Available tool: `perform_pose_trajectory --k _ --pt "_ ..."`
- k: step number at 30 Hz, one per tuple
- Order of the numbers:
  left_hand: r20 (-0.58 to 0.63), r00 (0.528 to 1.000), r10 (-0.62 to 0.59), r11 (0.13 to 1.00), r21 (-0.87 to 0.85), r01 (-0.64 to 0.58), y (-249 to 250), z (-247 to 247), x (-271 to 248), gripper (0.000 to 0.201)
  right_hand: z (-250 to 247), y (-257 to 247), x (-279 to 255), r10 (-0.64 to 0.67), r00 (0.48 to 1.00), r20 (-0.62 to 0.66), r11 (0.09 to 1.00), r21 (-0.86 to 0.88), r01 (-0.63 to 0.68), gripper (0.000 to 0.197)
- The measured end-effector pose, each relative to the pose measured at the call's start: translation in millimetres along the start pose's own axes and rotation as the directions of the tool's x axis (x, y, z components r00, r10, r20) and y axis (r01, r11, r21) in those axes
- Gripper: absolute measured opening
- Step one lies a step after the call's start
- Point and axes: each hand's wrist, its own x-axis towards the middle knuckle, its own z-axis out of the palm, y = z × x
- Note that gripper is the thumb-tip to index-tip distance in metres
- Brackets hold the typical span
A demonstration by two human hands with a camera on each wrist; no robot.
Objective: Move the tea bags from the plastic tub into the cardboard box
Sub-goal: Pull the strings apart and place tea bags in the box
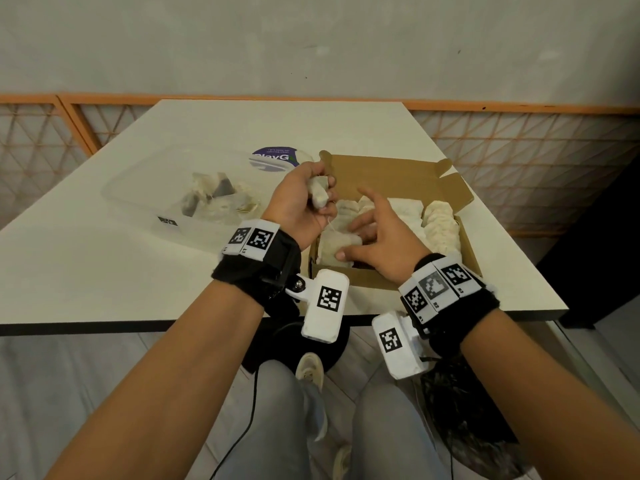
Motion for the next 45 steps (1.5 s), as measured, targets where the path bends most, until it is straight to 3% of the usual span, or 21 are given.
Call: perform_pose_trajectory --k 4,6,8,10,13,16,19,22,25,26,28,30,32,35,38,41,45 --pt "-0.036 0.999 -0.035 0.996 -0.084 0.032 -5.0 -0.7 2.4 0.022 -2.3 -3.4 -3.8 -0.092 0.961 -0.259 0.978 0.157 0.136 0.052" --pt "-0.077 0.996 -0.046 0.995 -0.093 0.039 -7.1 2.3 3.5 0.022 -4.7 -10.2 -6.3 -0.100 0.944 -0.315 0.951 0.248 0.183 0.036" --pt "-0.087 0.995 -0.053 0.997 -0.064 0.047 -8.3 9.1 2.6 0.022 -7.7 -21.0 -6.1 -0.101 0.955 -0.278 0.945 0.273 0.179 0.034" --pt "-0.033 0.996 -0.080 0.995 -0.070 0.077 -9.7 15.5 0.4 0.025 -11.0 -31.1 -1.4 -0.098 0.970 -0.221 0.975 0.175 0.139 0.039" --pt "0.085 0.991 -0.104 0.994 -0.017 0.106 -10.9 18.6 0.9 0.030 -15.8 -38.1 6.6 -0.095 0.971 -0.219 0.990 0.081 0.115 0.020" --pt "0.138 0.986 -0.096 0.995 0.048 0.090 -8.6 15.6 2.2 0.028 -25.6 -37.2 12.2 0.028 0.967 -0.251 0.953 0.299 0.050 0.013" --pt "0.104 0.992 -0.073 0.996 0.052 0.068 -5.7 10.4 2.8 0.016 -34.4 -39.0 11.0 0.147 0.974 -0.171 0.785 0.620 -0.010 0.007" --pt "0.124 0.992 -0.025 0.982 0.188 0.002 -6.5 8.6 2.7 0.014 -33.6 -41.3 7.2 0.163 0.983 -0.087 0.692 0.720 -0.051 0.006" --pt "0.169 0.984 0.063 0.941 0.318 -0.115 -8.5 11.5 2.6 0.014 -30.6 -41.9 4.3 0.175 0.983 -0.048 0.752 0.651 -0.102 0.006" --pt "0.153 0.984 0.088 0.930 0.342 -0.136 -8.2 12.2 2.9 0.013 -30.8 -40.2 4.3 0.175 0.981 -0.081 0.829 0.550 -0.102 0.010" --pt "0.066 0.988 0.137 0.903 0.401 -0.152 -5.9 12.7 4.6 0.011 -33.1 -35.6 3.4 0.088 0.964 -0.250 0.983 0.178 -0.043 0.025" --pt "-0.006 0.983 0.183 0.855 0.494 -0.156 -4.1 12.9 7.0 0.011 -36.1 -35.0 -0.5 -0.102 0.913 -0.394 0.988 -0.148 0.047 0.039" --pt "-0.016 0.976 0.219 0.797 0.579 -0.170 -3.8 13.9 8.2 0.011 -39.2 -40.1 -3.7 -0.209 0.889 -0.407 0.958 -0.269 0.102 0.038" --pt "0.024 0.979 0.204 0.736 0.655 -0.170 -5.7 19.5 6.9 0.013 -41.1 -48.5 -1.6 -0.199 0.937 -0.286 0.940 -0.327 0.100 0.032" --pt "0.075 0.993 0.095 0.759 0.639 -0.120 -6.6 28.7 4.1 0.015 -42.0 -51.9 3.0 -0.200 0.950 -0.240 0.917 -0.387 0.095 0.022" --pt "0.060 0.998 0.027 0.822 0.566 -0.057 -5.9 30.8 3.6 0.025 -49.2 -47.9 10.2 -0.144 0.947 -0.287 0.967 -0.245 0.073 0.011" --pt "-0.020 0.998 0.063 0.874 0.484 -0.046 -7.9 17.7 5.1 0.018 -58.5 -36.5 14.9 0.039 0.960 -0.278 0.995 -0.076 -0.063 0.010"
